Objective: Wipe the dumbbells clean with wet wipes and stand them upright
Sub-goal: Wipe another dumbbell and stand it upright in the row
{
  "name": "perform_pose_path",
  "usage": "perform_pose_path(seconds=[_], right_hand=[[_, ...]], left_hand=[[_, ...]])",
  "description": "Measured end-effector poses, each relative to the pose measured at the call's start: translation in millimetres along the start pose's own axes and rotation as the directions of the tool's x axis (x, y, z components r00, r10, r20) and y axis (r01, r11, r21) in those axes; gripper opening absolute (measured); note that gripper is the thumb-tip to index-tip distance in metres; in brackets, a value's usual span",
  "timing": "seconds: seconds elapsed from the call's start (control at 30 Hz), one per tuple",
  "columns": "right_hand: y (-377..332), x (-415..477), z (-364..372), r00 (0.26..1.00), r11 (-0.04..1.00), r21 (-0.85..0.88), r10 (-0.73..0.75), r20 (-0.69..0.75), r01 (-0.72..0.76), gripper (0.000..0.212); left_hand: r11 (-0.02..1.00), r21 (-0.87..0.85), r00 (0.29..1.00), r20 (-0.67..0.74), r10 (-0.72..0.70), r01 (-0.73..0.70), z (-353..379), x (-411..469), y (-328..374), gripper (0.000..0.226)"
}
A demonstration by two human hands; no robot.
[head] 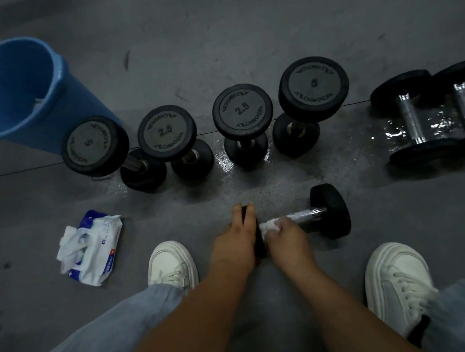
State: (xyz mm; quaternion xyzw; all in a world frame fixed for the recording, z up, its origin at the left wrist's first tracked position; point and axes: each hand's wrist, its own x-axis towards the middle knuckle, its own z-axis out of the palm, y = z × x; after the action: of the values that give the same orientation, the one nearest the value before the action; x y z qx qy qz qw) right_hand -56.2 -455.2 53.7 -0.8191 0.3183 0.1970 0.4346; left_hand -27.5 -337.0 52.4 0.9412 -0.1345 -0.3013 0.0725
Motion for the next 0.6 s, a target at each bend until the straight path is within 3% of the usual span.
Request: perform_pose_path(seconds=[0.07, 0.13, 0.2, 0.23, 0.3, 0.37, 0.5, 0.6], right_hand=[[-4, -2, 1, 0.985, 0.994, 0.017, -0.102, -0.143, 0.105, 0.008], [-2, 1, 4, 0.982, 0.974, -0.142, -0.183, -0.052, 0.174, 0.009], [11, 4, 4, 0.981, 0.943, -0.274, -0.167, 0.095, 0.187, 0.013], [19, 5, -1, 0.989, 0.958, -0.253, -0.117, 0.086, 0.135, 0.016], [35, 2, -16, 0.993, 1.0, -0.006, -0.002, -0.119, 0.001, 0.02], [48, -8, -21, 0.944, 0.994, 0.109, 0.048, -0.327, -0.013, 0.033], [38, -28, 8, 0.926, 0.997, 0.073, 0.027, -0.377, 0.001, 0.068], [20, -10, 12, 0.932, 1.0, 0.013, -0.016, -0.361, 0.022, 0.075]], left_hand=[[1.0, -0.002, 1.0, -0.006, 0.004, -0.004, 0, 0, 0, 0.113], [1.0, -0.018, 1.0, -0.005, 0.001, -0.001, 1, 1, -1, 0.112], [0.999, -0.034, 1.0, 0.012, -0.004, 0.004, 1, 2, 0, 0.113], [0.999, -0.032, 1.0, 0.023, -0.007, 0.008, 1, 2, -1, 0.114], [0.999, -0.03, 1.0, 0.028, -0.011, 0.011, 1, 3, -1, 0.116], [0.999, -0.032, 1.0, 0.019, -0.007, 0.008, 1, 3, -1, 0.116], [0.999, -0.045, 1.0, 0.003, 0.007, -0.007, 3, 5, -3, 0.115], [0.998, -0.064, 1.0, 0.002, 0.016, -0.016, 6, 6, -5, 0.115]])
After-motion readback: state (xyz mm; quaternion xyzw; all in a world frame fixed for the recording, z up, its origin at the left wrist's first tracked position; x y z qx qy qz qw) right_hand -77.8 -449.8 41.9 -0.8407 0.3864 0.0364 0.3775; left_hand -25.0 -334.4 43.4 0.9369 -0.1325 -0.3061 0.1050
